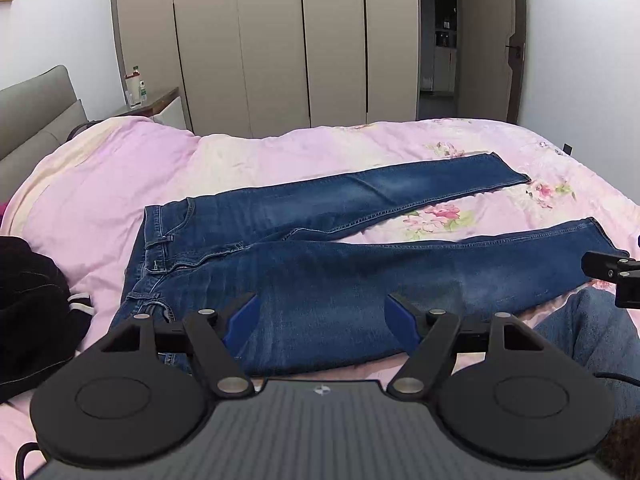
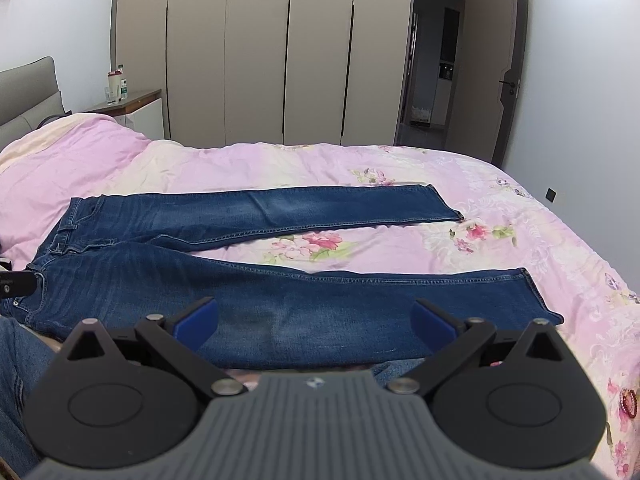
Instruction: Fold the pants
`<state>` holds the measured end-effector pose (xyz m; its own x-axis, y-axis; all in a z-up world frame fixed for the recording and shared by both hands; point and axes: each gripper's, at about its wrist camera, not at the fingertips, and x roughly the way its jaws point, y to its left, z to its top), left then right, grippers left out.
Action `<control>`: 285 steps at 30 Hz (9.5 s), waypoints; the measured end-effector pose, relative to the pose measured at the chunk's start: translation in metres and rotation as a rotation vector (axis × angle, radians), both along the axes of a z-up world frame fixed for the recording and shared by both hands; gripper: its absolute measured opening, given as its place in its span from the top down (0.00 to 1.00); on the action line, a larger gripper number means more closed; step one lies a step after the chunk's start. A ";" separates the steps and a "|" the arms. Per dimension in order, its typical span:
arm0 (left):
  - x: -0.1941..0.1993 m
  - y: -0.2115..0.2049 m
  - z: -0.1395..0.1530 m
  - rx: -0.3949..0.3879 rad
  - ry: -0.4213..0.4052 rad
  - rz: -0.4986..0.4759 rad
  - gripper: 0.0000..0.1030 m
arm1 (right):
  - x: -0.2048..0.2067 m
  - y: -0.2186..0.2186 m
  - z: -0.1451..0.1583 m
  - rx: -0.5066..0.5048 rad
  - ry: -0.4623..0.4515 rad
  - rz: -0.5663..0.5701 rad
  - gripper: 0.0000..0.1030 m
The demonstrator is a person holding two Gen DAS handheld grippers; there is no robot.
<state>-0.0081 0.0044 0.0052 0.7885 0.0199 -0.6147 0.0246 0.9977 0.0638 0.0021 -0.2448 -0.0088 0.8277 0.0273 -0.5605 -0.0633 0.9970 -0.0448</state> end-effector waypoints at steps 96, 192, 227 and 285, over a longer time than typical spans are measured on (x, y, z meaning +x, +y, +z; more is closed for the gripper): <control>0.035 0.038 0.000 0.254 0.039 -0.225 0.20 | 0.031 -0.053 0.013 -0.053 -0.166 0.209 0.05; 0.509 0.140 -0.158 0.357 0.551 -0.165 0.96 | 0.650 -0.092 -0.210 -0.828 0.388 0.319 1.00; 0.392 0.222 -0.079 0.143 0.243 0.191 0.22 | 0.584 -0.042 -0.164 -0.515 0.280 0.291 0.35; 0.396 0.407 -0.117 -0.253 0.292 0.244 0.19 | 0.495 0.227 -0.192 -0.310 0.302 0.546 0.31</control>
<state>0.3882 0.4115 -0.1120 0.5724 0.0043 -0.8199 -0.2327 0.9597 -0.1575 0.4969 -0.0176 -0.2009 0.5476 0.1969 -0.8132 -0.6068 0.7627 -0.2239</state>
